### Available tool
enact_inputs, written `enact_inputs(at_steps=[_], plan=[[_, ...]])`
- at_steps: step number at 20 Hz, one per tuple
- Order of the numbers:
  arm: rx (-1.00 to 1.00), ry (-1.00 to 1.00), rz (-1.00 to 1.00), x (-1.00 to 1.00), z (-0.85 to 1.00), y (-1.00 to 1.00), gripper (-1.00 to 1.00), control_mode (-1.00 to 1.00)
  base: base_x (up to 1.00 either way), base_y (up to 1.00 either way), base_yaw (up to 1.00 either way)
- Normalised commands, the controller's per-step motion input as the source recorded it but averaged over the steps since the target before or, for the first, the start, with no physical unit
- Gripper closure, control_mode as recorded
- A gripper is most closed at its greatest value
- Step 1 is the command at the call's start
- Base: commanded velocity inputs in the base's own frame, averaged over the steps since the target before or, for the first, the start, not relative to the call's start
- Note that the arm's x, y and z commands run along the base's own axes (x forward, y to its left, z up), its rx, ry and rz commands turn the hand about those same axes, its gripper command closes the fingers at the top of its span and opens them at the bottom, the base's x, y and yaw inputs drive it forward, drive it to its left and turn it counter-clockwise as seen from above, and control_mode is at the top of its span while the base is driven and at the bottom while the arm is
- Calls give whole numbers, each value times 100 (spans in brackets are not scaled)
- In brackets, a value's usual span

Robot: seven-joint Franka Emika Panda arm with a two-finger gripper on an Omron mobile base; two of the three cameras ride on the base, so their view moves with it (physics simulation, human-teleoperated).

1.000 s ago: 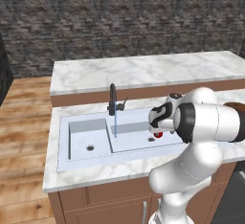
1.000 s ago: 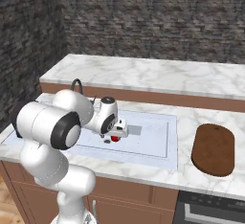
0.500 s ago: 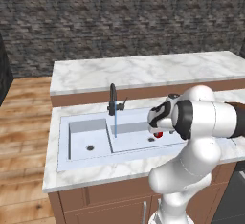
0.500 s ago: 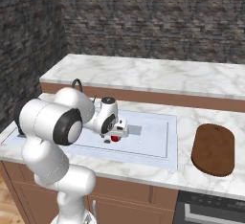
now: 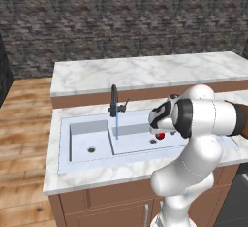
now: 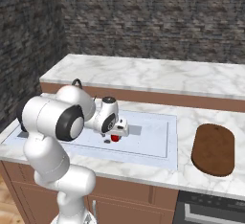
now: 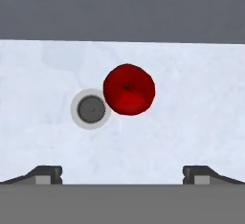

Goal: Pick the apple from the sink and place it on the cutting board to airdry. Then turn off the sink faucet.

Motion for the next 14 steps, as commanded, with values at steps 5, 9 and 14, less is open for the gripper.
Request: enact_inputs(at_steps=[5, 9, 14], plan=[[0, 0, 0, 7, -10, 0, -100, -100, 0, 0, 0], [0, 0, 0, 6, -12, 0, -100, -100, 0, 0, 0], [0, 0, 0, 6, -11, 0, -100, -100, 0, 0, 0]])
